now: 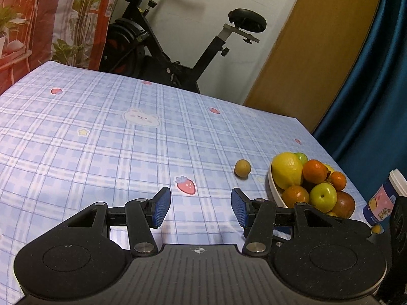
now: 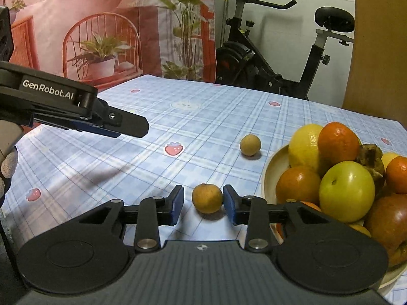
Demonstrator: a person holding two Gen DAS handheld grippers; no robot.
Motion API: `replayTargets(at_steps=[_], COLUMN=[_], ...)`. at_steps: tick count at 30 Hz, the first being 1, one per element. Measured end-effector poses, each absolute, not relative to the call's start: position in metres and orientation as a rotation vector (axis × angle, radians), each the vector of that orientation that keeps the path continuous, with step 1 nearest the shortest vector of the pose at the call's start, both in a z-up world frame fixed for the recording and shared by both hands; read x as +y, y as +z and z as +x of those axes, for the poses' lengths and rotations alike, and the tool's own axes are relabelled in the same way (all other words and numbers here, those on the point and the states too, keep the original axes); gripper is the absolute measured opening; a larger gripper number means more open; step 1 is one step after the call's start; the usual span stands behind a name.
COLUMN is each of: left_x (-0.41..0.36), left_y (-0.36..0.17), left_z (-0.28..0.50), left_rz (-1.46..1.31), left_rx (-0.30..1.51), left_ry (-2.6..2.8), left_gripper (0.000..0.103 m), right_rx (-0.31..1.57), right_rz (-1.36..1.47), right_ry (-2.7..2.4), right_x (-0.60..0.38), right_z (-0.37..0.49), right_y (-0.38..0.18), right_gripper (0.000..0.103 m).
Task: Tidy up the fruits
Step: 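Close the left gripper around the small brown fruit, then carry the small brown fruit toward the cream plate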
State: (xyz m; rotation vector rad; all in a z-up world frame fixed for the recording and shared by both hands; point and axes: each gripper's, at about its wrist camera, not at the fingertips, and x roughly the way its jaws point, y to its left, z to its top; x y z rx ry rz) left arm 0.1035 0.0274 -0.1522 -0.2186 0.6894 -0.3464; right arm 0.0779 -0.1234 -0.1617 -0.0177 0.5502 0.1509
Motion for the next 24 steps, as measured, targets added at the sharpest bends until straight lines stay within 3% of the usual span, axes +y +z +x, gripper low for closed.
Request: replayTargets(at_steps=[2,24], left_x=[0.027,0.028], left_y=[-0.153,-0.146], left_z=[0.105,0.102], left_rz=[-0.213,-0.152], left_rx=[0.694,0.699], left_ry=[-0.340,-0.320], left_gripper=[0.055,0.055], right_rx=[0.566,0.474], right_rz=[-0.013,0.034], right_ry=[0.156,0.185], right_x=[-0.123,-0.135], right_z=[0.080,0.055], right_y=[-0.164,-0.154], right_gripper=[0.028,0.028])
